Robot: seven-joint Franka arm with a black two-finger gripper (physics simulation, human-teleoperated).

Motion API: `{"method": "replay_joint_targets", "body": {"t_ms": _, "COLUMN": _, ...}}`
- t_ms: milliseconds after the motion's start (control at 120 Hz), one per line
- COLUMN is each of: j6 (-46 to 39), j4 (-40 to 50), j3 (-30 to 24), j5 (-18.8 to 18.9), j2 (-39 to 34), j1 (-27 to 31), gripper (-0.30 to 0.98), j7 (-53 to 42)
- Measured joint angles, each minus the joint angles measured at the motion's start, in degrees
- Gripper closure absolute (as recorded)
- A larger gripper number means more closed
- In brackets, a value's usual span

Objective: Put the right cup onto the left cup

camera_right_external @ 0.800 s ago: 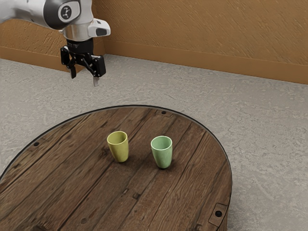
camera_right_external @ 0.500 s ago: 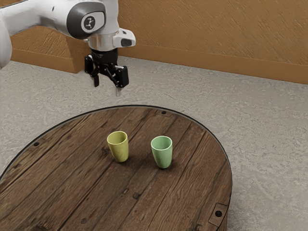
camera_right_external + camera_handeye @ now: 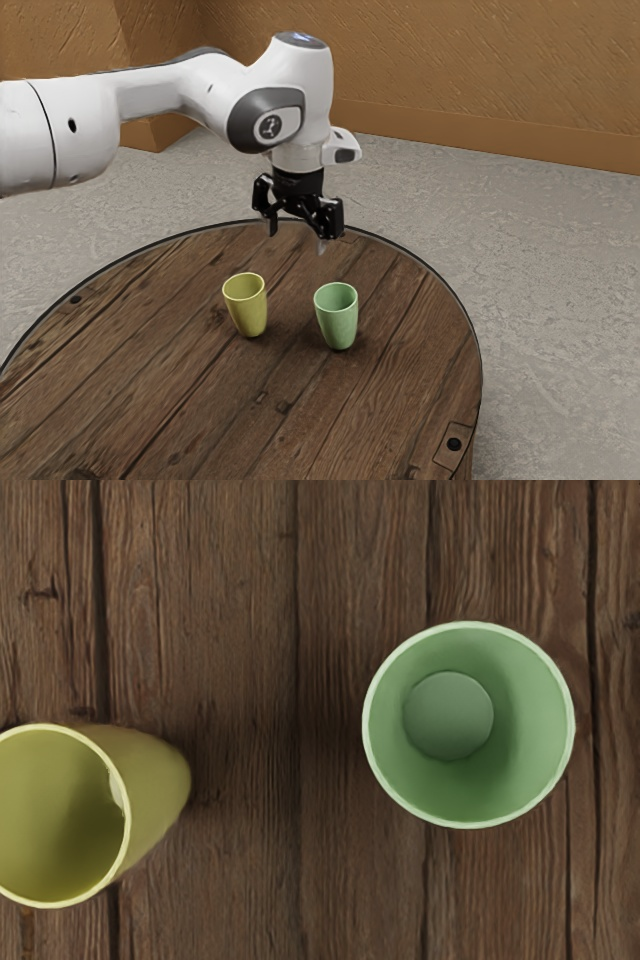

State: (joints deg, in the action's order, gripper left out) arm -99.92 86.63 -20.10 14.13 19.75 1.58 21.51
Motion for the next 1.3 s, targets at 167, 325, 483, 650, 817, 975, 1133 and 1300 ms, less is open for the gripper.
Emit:
{"method": "replay_joint_targets", "body": {"t_ms": 167, "j6": -3.91, "j4": -2.13, "j3": -1.53, "j5": 2.41, "j2": 5.99, "j1": -1.58, "gripper": 0.00, "j7": 5.89}}
{"method": "replay_joint_targets", "body": {"t_ms": 325, "j6": -7.84, "j4": -2.56, "j3": -1.60, "j5": 3.63, "j2": 10.22, "j1": -3.16, "gripper": 0.00, "j7": 10.61}}
{"method": "replay_joint_targets", "body": {"t_ms": 483, "j6": -10.94, "j4": -2.58, "j3": -1.64, "j5": 4.82, "j2": 13.17, "j1": -4.76, "gripper": 0.00, "j7": 15.02}}
{"method": "replay_joint_targets", "body": {"t_ms": 650, "j6": -13.76, "j4": -2.59, "j3": -1.48, "j5": 5.36, "j2": 15.52, "j1": -5.17, "gripper": 0.00, "j7": 18.72}}
{"method": "replay_joint_targets", "body": {"t_ms": 817, "j6": -15.75, "j4": -2.59, "j3": -0.97, "j5": 6.06, "j2": 16.93, "j1": -5.10, "gripper": 0.00, "j7": 21.34}}
{"method": "replay_joint_targets", "body": {"t_ms": 975, "j6": -17.72, "j4": -2.59, "j3": -0.82, "j5": 6.27, "j2": 18.77, "j1": -4.93, "gripper": 0.04, "j7": 23.17}}
{"method": "replay_joint_targets", "body": {"t_ms": 1133, "j6": -18.73, "j4": -2.53, "j3": 0.15, "j5": 6.28, "j2": 18.90, "j1": -5.02, "gripper": 0.29, "j7": 24.57}}
{"method": "replay_joint_targets", "body": {"t_ms": 1300, "j6": -18.83, "j4": -2.43, "j3": 0.90, "j5": 6.26, "j2": 18.32, "j1": -5.09, "gripper": 0.54, "j7": 25.44}}
